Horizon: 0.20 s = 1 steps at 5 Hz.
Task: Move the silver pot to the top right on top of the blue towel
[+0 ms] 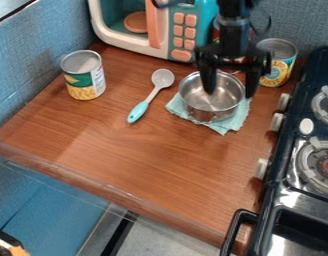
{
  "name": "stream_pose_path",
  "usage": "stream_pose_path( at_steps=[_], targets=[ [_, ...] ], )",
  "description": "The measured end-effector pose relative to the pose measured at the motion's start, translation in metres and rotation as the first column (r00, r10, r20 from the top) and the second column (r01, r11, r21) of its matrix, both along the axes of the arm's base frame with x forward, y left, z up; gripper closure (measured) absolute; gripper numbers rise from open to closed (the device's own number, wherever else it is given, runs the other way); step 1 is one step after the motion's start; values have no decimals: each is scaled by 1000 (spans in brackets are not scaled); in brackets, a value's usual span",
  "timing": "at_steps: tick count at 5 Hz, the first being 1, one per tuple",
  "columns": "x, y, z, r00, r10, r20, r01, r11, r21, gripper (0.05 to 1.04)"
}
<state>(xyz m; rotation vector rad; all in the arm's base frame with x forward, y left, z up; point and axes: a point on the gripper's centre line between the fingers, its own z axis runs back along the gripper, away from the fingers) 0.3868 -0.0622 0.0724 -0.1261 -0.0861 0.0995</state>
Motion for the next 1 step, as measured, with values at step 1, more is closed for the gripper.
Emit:
stream_pose_path(
  at_steps=[1],
  targets=[
    [-9, 10, 15, 999, -20, 33, 20, 1000, -6, 79]
  ],
)
